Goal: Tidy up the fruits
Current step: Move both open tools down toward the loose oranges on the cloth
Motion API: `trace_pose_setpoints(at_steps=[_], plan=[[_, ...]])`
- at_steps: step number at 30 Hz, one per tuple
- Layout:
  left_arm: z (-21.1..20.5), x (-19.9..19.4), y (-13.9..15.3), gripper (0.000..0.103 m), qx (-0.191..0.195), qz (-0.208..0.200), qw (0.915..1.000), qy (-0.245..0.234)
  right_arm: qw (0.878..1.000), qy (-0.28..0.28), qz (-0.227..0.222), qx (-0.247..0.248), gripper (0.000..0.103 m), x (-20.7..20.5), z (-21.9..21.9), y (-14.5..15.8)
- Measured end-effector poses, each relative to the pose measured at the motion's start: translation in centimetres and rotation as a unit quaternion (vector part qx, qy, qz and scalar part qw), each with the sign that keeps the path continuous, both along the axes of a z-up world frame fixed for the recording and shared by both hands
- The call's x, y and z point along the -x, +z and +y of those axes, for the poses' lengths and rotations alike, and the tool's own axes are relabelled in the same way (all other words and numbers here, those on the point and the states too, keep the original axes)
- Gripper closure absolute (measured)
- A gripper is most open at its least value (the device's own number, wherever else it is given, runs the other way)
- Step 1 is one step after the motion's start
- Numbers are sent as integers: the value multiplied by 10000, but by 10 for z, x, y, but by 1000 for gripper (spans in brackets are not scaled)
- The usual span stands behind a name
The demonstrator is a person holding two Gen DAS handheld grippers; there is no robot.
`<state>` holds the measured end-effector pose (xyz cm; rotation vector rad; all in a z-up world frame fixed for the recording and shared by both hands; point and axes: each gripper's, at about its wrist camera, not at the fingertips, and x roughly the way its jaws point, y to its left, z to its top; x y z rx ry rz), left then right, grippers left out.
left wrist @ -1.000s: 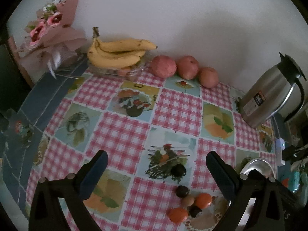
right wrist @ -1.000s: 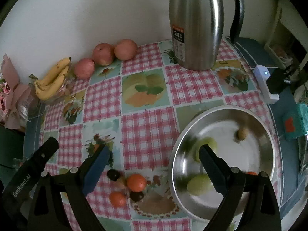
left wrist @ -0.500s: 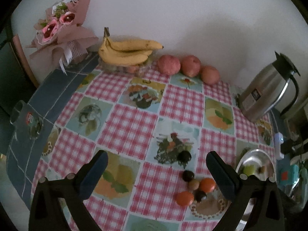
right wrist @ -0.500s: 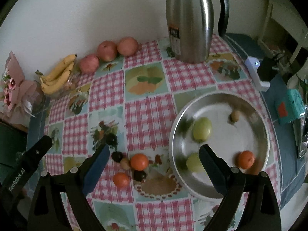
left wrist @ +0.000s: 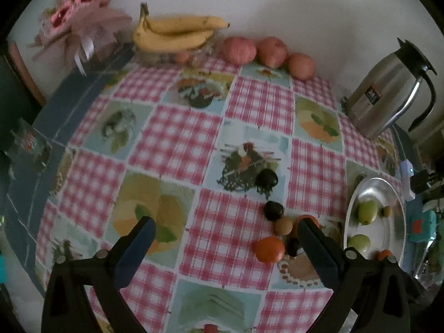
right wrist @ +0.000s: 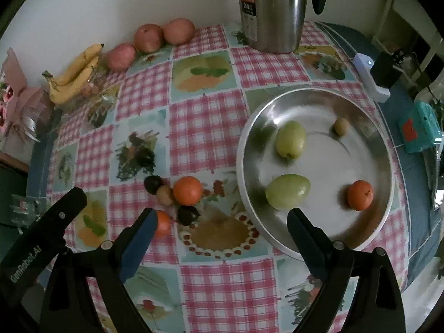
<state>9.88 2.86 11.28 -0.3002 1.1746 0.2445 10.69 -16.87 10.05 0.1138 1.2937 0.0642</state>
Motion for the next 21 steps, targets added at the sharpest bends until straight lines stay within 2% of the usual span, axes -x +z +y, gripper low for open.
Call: trace_pose_setpoints(at_steps=[6,11,13,15,21], plan=[[5,-3,-14,0,281,135,9995,95,9998,74,162,-111,9,-2,4,-16],[6,-5,-18,0,360,181,9991,147,9997,186,54,-178,10,-4,10,-16],[8,-7,-21,1,395,223,9988,184,9996,229,0,-184,14,-5,13,-16],[10,-9,-28,1,466,303,9982,235,9994,294,-2,-205,25,-6,17,-18],[11,-14,-50,1,696,536,9957,280,9985,401,116,-358,36,-11,25,-35]])
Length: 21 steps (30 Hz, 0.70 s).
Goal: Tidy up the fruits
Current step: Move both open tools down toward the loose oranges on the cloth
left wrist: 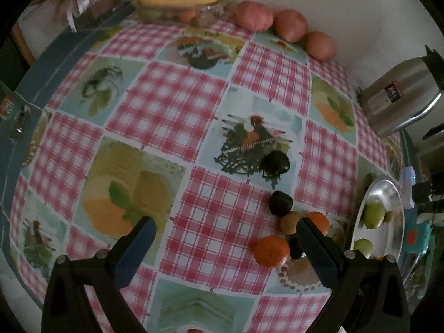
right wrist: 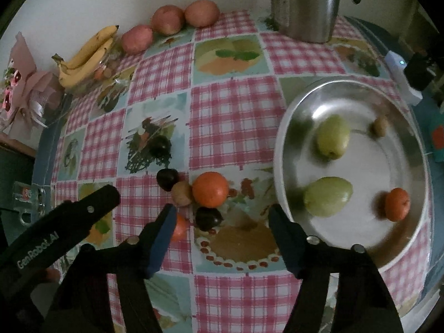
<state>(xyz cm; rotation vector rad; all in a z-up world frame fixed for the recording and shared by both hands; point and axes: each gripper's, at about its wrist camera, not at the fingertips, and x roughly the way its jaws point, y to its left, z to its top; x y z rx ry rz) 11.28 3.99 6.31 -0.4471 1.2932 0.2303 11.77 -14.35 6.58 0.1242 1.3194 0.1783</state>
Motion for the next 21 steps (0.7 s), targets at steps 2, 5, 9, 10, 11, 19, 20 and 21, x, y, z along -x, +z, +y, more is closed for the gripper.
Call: trace_pose_setpoints(at_steps=[2,5,9,10,11,19,20,21], plan=[[0,-1,-6,1,28,68,10000,22,10000,11,30,-17,38,-2,2,-6],[2,-2,-14,1,119,149,9998,115,10000,50,32,-73,44,-6,4,-13],[3,-4,-19,1,169,221,9995,174,9998,36,43,-214,49,-10,4,-21],[3,-4,-20,1,175,235,9994,166,9997,26,38,-246,50,-10,4,-22],[3,-5,-21,1,191,253,9994,163,9996,8,35,-282,52,-12,4,-23],[2,-8,-22,1,200,286,9993,141,9991,-74,47,-413,57,-14,6,-29],[1,-8,-22,1,200,291,9993,142,9990,-81,62,-429,58,-14,6,-30],[1,-9,-22,1,199,298,9993,140,9989,-99,79,-445,60,-14,7,-31]])
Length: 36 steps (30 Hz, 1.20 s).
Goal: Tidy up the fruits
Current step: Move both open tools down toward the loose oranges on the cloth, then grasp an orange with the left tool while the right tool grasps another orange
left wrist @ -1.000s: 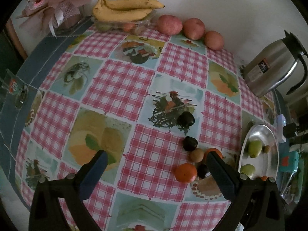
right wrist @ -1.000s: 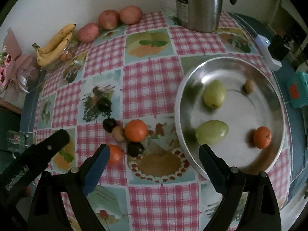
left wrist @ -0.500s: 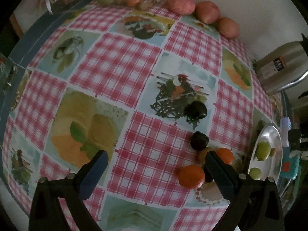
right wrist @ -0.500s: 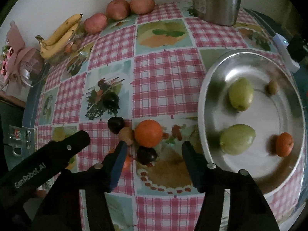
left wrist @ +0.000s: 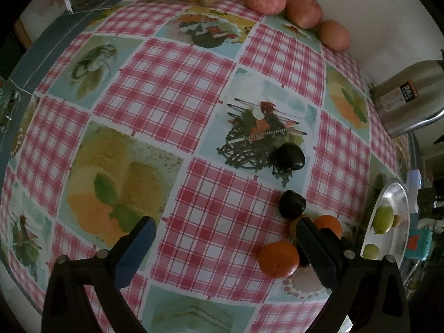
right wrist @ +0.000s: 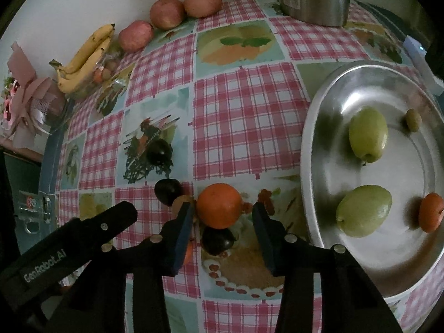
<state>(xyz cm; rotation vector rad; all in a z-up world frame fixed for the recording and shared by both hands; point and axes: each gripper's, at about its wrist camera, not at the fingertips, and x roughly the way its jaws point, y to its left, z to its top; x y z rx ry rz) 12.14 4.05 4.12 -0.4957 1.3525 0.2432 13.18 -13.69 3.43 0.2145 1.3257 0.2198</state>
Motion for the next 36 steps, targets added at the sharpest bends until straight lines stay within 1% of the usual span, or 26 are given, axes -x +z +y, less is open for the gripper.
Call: trace_pose_setpoints(at_steps=[4,5,10,14,16,25,26,27,28,30,32,35,36], plan=[[-1,0,-1,1,0,17,10000,-23,9999,-33,64,-111,64,0,0,-3],[-1,-1,-2,1,0,24,10000,-26,9999,-38,71,-153,66,0,0,-4],[-2,0,-1,1,31,20,10000,-59,9998,-52,52,-183,67,0,0,-2],[-2,0,1,2,96,-15,9999,-100,9999,-87,-13,-96,67,3,-3,3],[-4,0,2,5,120,-36,9998,-141,9999,-100,-50,-45,67,4,-4,7],[-15,10,2,10,351,-60,9991,-247,9993,-342,87,110,68,12,-19,19],[-16,10,1,11,368,-59,9990,-253,9992,-364,87,99,70,13,-21,21],[-18,10,1,15,401,-56,9988,-268,9992,-383,79,86,78,14,-23,23],[-18,10,0,17,429,-46,9987,-280,9992,-399,55,75,80,15,-24,27],[-22,11,-2,17,540,-21,9981,-300,9990,-441,16,76,81,16,-27,33],[-27,13,-5,17,571,24,9977,-360,9989,-429,-21,165,81,17,-27,36],[-35,14,-7,18,585,68,9974,-426,9992,-395,47,107,81,16,-27,32],[-37,14,-8,20,628,72,9970,-457,9991,-400,99,105,81,16,-28,30]])
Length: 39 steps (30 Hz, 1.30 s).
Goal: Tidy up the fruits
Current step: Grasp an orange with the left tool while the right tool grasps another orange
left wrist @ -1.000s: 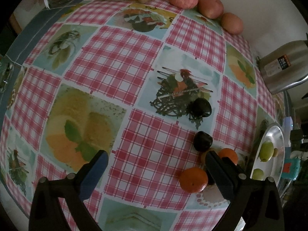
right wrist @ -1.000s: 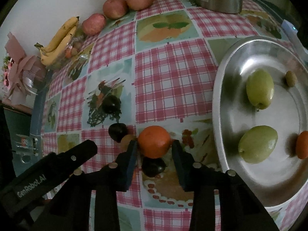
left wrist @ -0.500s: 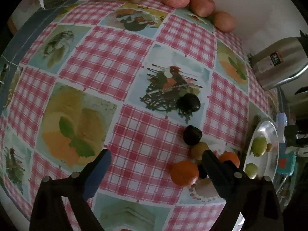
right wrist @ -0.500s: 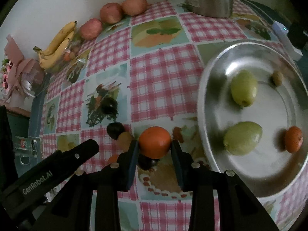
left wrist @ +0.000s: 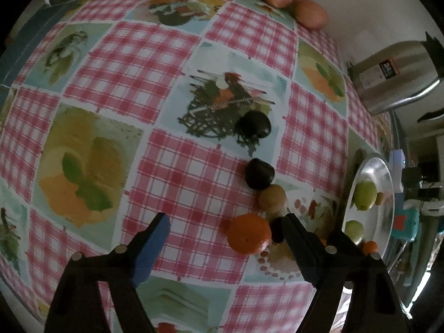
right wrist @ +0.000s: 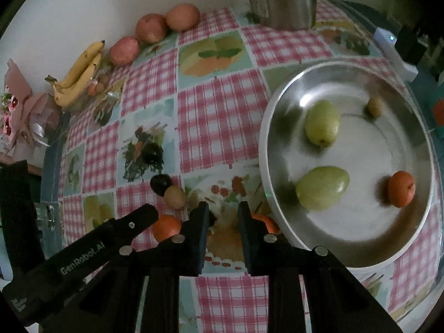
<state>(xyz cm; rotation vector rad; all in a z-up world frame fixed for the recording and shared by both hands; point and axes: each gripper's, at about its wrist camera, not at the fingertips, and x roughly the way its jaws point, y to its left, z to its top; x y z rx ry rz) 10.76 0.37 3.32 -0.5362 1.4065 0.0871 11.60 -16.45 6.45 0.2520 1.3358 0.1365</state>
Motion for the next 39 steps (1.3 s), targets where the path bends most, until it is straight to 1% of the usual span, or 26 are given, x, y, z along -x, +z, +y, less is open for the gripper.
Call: trace_pose_setpoints(at_steps=[5,8,9,10,11,13,14,17,22,25,30,34,39], plan=[[-8,0,-3,28,96,40,9999,-121,9999,-103,22,67,81,1,-6,1],[-13,0,-8,38,176,103,9997,-155,9999,-131,15,62,81,1,-8,2],[-14,1,-9,45,218,127,9995,-177,9999,-134,23,60,81,1,-9,2],[-14,3,-9,50,239,142,9994,-191,9999,-141,40,57,81,1,-9,1],[-15,3,-10,52,249,157,9993,-219,9999,-151,62,57,81,1,-10,1],[-18,6,-11,63,350,149,9989,-257,9998,-159,95,54,81,1,-11,-1],[-20,6,-11,63,385,143,9988,-278,9998,-158,119,59,81,0,-12,-2],[-29,3,-11,63,293,129,9990,-317,9997,-141,175,121,81,1,-13,-4],[-28,3,-10,63,318,126,9992,-223,9992,-72,324,201,81,1,-10,-11],[-17,4,-7,63,258,106,9995,-130,9992,-27,361,179,77,1,-8,-13],[3,2,-6,63,181,90,9998,84,9989,71,399,248,64,0,-2,-17],[11,2,-7,63,172,100,9997,169,9987,158,446,171,63,0,3,-22],[8,1,-8,63,107,110,9998,134,9984,254,466,204,63,2,8,-23]])
